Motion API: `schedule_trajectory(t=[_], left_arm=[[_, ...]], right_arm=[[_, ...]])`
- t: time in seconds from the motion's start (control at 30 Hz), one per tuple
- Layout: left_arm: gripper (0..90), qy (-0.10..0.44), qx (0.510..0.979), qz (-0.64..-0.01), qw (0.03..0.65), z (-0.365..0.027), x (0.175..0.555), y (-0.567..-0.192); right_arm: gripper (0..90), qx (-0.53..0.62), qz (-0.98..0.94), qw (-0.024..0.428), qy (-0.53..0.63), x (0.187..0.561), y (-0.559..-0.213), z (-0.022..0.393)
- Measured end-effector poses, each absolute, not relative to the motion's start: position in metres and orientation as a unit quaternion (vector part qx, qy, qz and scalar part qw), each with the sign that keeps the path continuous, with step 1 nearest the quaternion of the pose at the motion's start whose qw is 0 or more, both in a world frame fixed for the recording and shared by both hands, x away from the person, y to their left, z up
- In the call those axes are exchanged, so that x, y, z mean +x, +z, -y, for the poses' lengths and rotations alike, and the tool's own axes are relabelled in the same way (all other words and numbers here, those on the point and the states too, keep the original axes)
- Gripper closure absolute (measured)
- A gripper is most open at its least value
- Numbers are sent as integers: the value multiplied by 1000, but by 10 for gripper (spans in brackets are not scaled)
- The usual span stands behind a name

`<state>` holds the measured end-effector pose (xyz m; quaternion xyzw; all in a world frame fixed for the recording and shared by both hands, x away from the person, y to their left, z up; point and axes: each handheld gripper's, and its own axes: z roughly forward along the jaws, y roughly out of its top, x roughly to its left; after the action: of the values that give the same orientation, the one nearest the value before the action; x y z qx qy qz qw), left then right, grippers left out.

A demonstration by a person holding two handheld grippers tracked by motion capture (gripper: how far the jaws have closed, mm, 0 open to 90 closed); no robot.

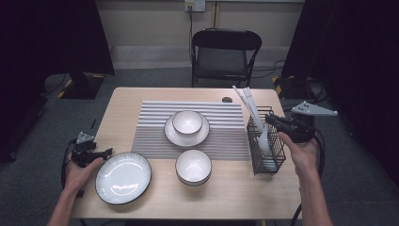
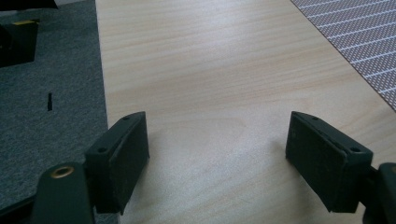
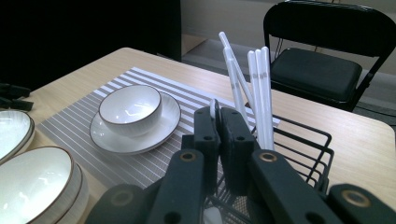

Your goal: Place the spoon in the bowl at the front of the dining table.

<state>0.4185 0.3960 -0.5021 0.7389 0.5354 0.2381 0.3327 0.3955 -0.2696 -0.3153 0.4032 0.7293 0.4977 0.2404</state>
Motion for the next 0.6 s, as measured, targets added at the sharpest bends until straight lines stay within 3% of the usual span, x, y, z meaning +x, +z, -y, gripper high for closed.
schedule_trajectory(t=[0.6], left_arm=[[210, 238, 739, -535, 333, -396, 418, -502]], right_arm=[[863, 388, -723, 235, 521, 397, -300, 257]])
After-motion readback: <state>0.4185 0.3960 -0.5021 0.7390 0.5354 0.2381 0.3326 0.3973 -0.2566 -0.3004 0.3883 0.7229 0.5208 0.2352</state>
